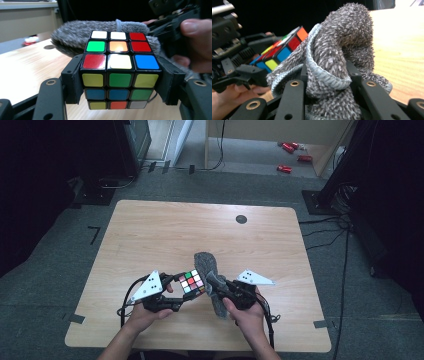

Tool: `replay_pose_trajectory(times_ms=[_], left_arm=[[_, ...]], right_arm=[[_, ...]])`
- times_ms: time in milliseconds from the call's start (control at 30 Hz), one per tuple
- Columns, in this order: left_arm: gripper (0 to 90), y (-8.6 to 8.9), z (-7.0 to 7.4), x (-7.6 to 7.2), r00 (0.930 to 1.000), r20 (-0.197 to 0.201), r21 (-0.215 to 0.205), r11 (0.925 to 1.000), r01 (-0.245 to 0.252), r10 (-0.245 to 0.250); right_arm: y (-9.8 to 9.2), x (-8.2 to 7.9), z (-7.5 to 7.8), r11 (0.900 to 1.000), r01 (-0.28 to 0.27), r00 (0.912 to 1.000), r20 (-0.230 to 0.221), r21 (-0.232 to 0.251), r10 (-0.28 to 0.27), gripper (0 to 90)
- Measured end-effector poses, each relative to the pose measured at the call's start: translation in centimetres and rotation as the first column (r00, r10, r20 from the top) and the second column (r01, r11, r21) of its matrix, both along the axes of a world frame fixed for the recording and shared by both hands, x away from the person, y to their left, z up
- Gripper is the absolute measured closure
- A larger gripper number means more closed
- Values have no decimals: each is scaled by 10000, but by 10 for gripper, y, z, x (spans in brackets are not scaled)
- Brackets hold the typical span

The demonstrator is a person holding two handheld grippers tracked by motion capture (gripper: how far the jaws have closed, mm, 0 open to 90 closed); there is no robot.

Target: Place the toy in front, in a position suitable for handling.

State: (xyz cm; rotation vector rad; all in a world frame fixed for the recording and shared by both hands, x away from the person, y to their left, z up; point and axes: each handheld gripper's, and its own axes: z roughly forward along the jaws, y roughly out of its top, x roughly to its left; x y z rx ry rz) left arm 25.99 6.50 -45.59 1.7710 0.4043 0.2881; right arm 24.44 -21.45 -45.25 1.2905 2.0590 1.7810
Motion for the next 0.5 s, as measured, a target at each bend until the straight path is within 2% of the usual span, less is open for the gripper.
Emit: replay_pose_trajectory(times_ms=[67, 133, 233, 267, 333, 367, 433, 500], left_arm=[[350, -2, -3, 0, 9997, 113, 460, 9987, -234, 229], [350, -8, -6, -1, 9984, 407, 1065, 9934, -424, 382], [350, -18, -9, -5, 9978, 522, 1566, 9865, -484, 406], [350, -21, -9, -7, 9970, 608, 1802, 9820, -572, 470], [349, -27, -10, -9, 9946, 840, 2373, 9682, -798, 613], [350, -29, -10, -10, 9933, 976, 2593, 9620, -856, 621], [350, -32, -10, -12, 9930, 1055, 2765, 9576, -808, 533], [350, -35, -9, -14, 9920, 1161, 2916, 9530, -822, 500]], right_arm=[[1, -1, 3, 9998, 43, 9998, 172, -177, -40, 687], [2, -8, 13, 9996, 157, 9973, 718, -247, -138, 688], [12, -16, 23, 9950, -32, 9865, 1625, -1001, 195, 687], [17, -18, 23, 9901, -69, 9843, 1736, -1404, 315, 685], [26, -22, 19, 9786, 79, 9797, 1978, -2056, 337, 683], [29, -23, 18, 9755, 56, 9784, 2029, -2199, 402, 683], [34, -25, 17, 9775, -383, 9754, 2048, -2074, 816, 684], [42, -28, 17, 9688, -663, 9701, 2118, -2388, 1186, 681]])
